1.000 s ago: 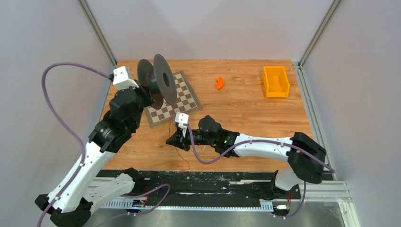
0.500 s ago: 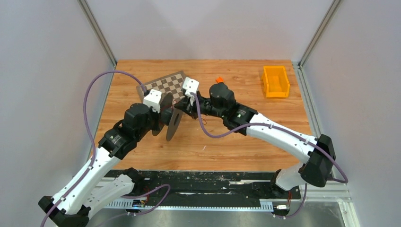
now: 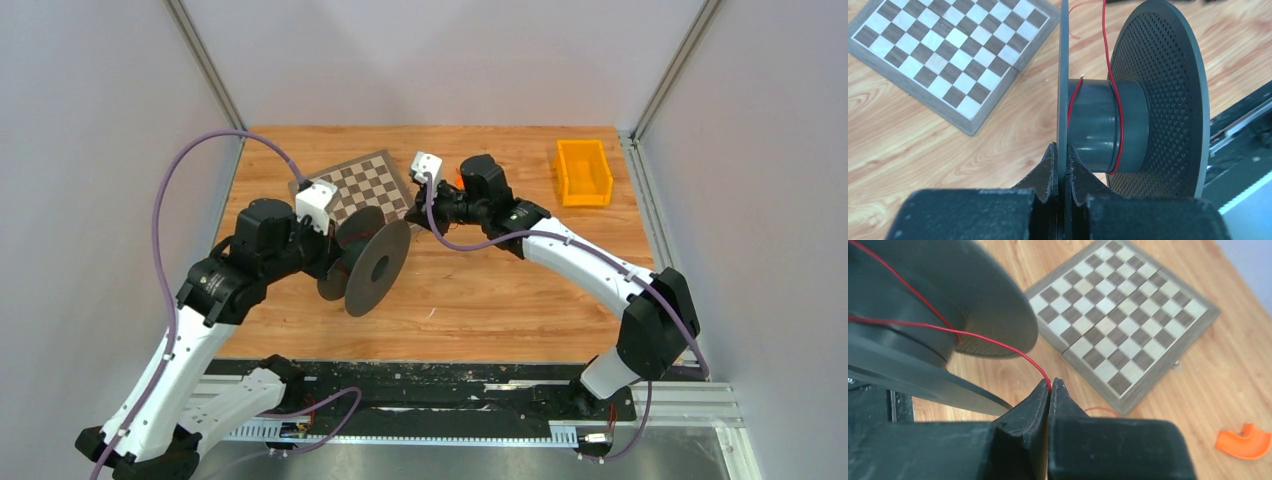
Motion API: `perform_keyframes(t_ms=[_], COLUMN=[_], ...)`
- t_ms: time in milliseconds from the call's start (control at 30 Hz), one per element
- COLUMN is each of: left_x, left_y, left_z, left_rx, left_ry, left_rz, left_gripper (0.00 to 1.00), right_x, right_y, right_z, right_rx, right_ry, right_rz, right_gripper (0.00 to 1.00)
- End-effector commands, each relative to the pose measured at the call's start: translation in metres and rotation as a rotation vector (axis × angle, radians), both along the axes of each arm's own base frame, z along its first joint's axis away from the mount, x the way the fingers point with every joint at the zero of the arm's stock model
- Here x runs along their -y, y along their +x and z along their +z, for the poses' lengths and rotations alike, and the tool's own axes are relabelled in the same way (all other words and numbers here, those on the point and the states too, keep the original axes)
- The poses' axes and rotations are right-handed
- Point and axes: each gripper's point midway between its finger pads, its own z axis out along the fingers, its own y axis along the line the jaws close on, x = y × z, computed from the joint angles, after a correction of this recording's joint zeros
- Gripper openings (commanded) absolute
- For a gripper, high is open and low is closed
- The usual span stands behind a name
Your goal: Wrap the cables
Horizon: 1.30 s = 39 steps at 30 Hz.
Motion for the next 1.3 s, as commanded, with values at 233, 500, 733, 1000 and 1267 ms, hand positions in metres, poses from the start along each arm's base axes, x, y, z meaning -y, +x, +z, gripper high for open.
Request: perform_keyframes(t_ms=[233,500,733,1000,1267], left_x=[0.002,0.005,0.006,-0.001,-0.018], left_y=[-0.004,-0.013,-0.020,-0.018,-0.012], left_z=[0.115,0.145,0.155,0.163,0.176], left_rx=[0.101,0.140,0.152,0.185,0.261], left_ry=[-0.427,-0.652,-0.693,-0.733,-0.781], left_rz=[0.203,0.227,0.211,0.248,0.339], left_gripper=[0.00,0.00,0.00,0.00,0.00], right_x=[-0.002,-0.017,-0.023,-0.035,-0.042], right_y=[-0.039,-0.075,-0.076,-0.073,-0.084], right_z=[-0.031,-0.021,-0.025,-0.045,-0.077], right_rx=[-0.109,-0.015,-0.015,-0.037,-0.120], right_ry=[0.180,0.362,0.428,0.425,0.434], right_rz=[0.125,0.296,0.312,0.319,0.309], right_gripper=[0.00,0.03,0.10,0.13,0.09])
